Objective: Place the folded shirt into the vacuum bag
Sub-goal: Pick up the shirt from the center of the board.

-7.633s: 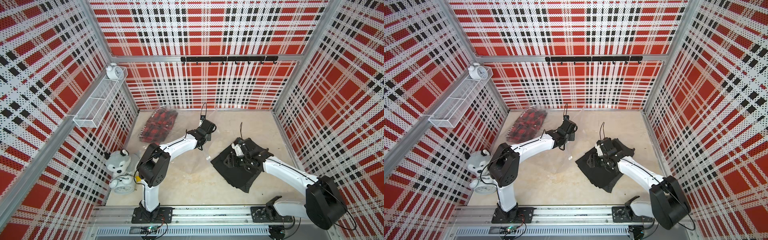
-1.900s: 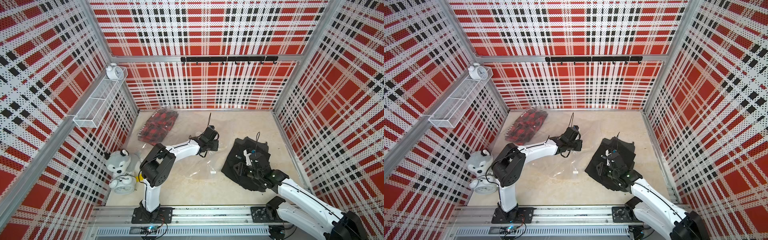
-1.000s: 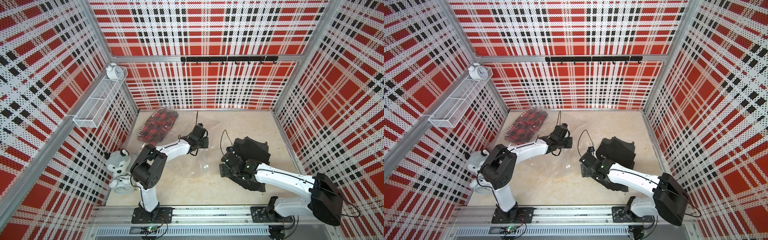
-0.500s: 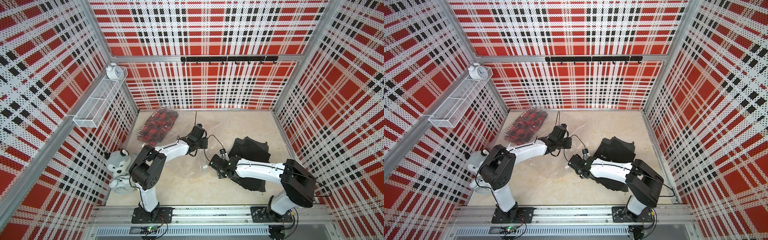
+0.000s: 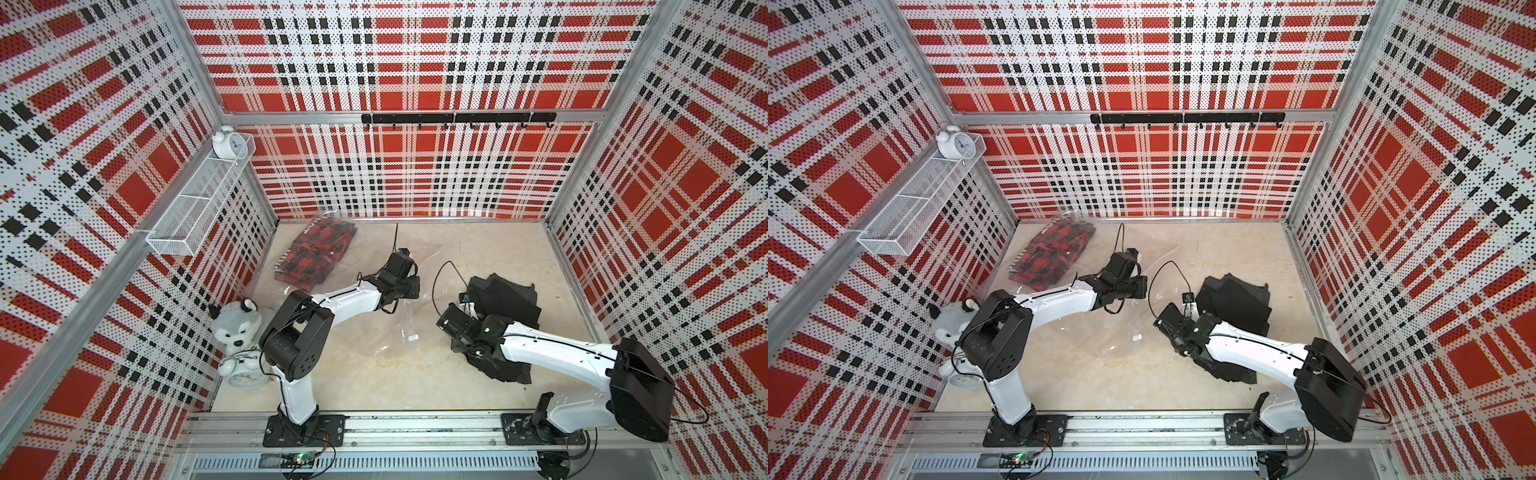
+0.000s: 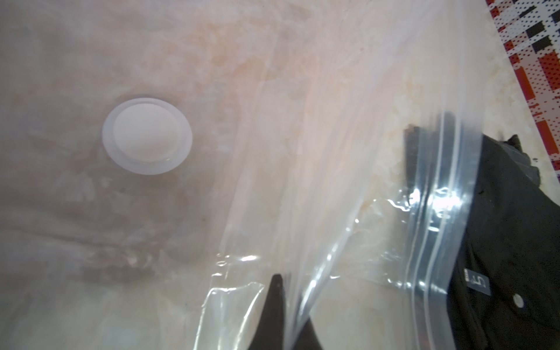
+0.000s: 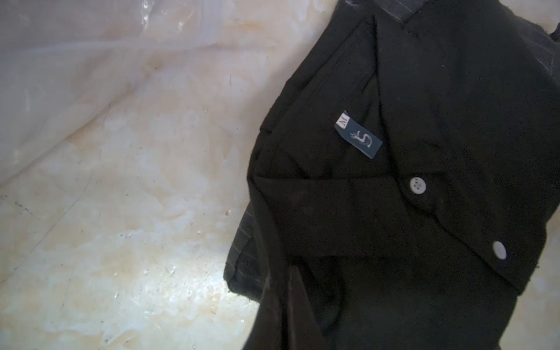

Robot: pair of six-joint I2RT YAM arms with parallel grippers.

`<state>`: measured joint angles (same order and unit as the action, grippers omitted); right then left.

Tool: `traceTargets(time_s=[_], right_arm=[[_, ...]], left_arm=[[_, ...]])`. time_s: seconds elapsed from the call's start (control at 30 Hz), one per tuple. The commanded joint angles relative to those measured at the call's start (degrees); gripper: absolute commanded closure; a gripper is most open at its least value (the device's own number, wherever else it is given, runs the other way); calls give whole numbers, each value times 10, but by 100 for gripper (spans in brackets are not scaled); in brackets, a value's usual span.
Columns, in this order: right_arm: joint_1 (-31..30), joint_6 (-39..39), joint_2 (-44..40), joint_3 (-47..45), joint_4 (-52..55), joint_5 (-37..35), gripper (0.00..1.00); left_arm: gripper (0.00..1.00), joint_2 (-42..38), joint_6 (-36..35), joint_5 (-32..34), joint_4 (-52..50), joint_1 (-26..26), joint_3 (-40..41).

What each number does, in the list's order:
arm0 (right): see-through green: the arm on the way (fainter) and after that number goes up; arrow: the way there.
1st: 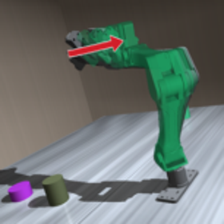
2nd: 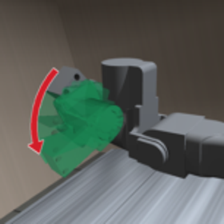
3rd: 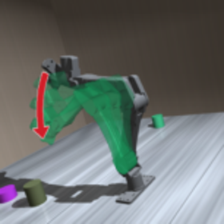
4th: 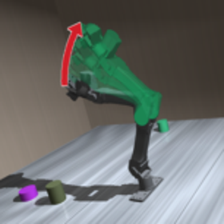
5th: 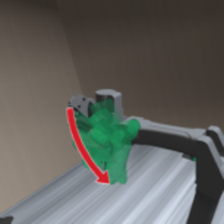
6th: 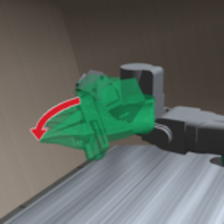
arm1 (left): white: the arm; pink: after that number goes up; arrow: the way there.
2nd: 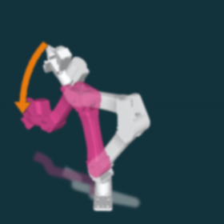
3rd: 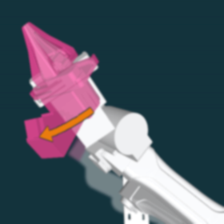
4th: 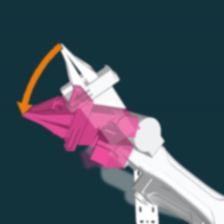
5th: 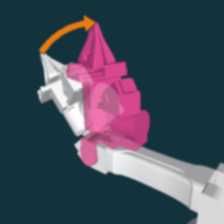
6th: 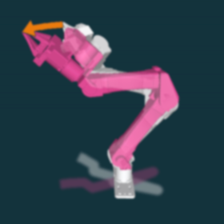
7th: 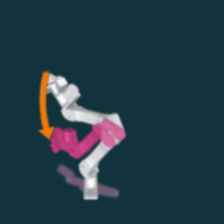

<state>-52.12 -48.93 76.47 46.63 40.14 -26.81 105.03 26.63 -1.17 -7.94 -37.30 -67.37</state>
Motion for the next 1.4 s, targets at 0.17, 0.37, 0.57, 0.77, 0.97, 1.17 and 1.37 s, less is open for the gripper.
traceTargets(time_s=[0.17,0.37,0.57,0.77,0.97,1.17,1.37], right_arm=[[78,21,-144,-78,-66,86,100],[139,30,-224,-120,-81,140,100],[191,33,-302,-145,-83,177,100],[229,33,-377,-148,-70,188,100],[244,30,-425,-144,-76,195,100],[245,32,-450,-137,-83,197,100],[245,29,-465,-130,-83,189,100]], left_arm=[[100,33,8,-14,3,-46,-46],[100,53,16,-16,-3,-73,-76],[100,68,25,-16,-12,-97,-102],[100,89,34,-18,-19,-115,-126],[100,85,44,-22,-21,-129,-134],[100,78,55,-38,-18,-149,-137],[100,96,62,-52,-12,-172,-159]])
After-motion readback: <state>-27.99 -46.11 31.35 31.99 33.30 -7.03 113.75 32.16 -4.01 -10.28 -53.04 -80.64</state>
